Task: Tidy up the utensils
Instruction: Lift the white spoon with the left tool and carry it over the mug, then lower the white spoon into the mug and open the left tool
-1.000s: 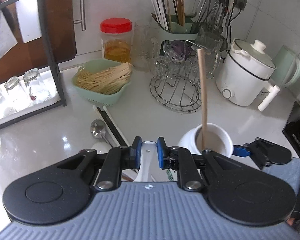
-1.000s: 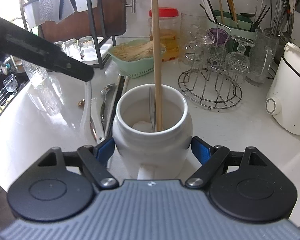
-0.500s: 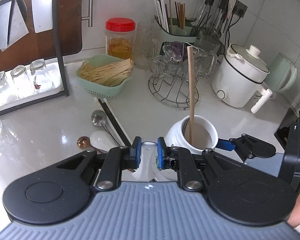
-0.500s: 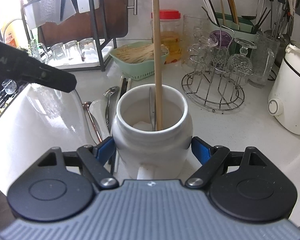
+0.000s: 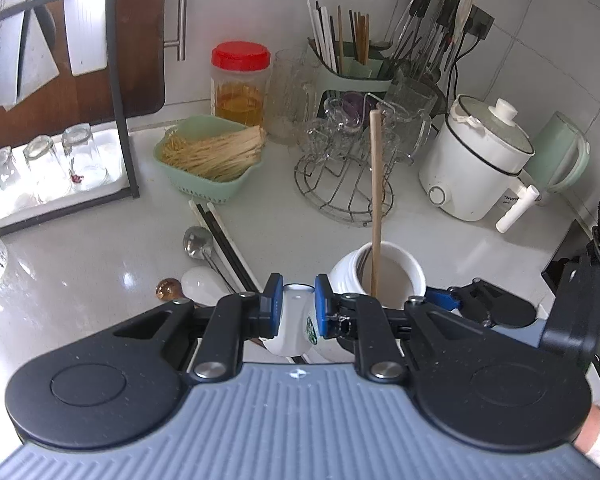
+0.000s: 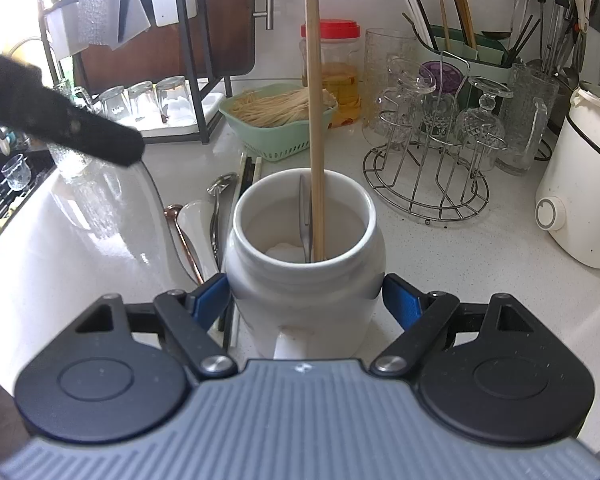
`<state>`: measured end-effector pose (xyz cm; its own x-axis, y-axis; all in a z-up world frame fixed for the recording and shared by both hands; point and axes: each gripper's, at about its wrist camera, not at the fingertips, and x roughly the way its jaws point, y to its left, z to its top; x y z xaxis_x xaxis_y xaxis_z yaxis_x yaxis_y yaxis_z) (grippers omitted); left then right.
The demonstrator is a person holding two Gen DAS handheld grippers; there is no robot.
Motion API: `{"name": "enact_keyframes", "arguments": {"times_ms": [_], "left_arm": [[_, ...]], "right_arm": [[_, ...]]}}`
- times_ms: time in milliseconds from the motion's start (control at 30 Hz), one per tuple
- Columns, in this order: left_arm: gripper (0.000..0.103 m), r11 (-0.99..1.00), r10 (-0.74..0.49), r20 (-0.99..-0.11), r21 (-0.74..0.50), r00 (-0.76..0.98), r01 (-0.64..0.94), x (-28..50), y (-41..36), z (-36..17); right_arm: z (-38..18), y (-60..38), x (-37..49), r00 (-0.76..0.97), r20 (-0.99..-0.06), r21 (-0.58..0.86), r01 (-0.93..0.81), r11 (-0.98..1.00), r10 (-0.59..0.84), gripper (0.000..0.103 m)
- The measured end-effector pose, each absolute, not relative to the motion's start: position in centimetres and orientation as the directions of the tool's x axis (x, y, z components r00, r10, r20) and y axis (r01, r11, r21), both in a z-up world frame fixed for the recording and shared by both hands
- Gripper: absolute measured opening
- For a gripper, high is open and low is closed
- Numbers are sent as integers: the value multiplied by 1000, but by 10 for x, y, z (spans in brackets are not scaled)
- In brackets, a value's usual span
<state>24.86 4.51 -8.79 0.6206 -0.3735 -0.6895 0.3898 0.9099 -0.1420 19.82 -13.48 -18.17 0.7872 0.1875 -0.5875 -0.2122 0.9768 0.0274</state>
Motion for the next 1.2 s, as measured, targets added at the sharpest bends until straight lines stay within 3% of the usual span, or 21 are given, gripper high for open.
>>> {"name": "enact_keyframes", "arguments": {"times_ms": [667,1200], "left_arm": [[19,876,-422,-653,-114,629,469,243,6,13],[19,826,-428,-715,-61,554,560,261,-39,-10]], "right_arm": [[-181,-135,197,791,-583,32,-207,978,187,86],[-182,-135,196,792,-580,30,-213,977,191,86]]}}
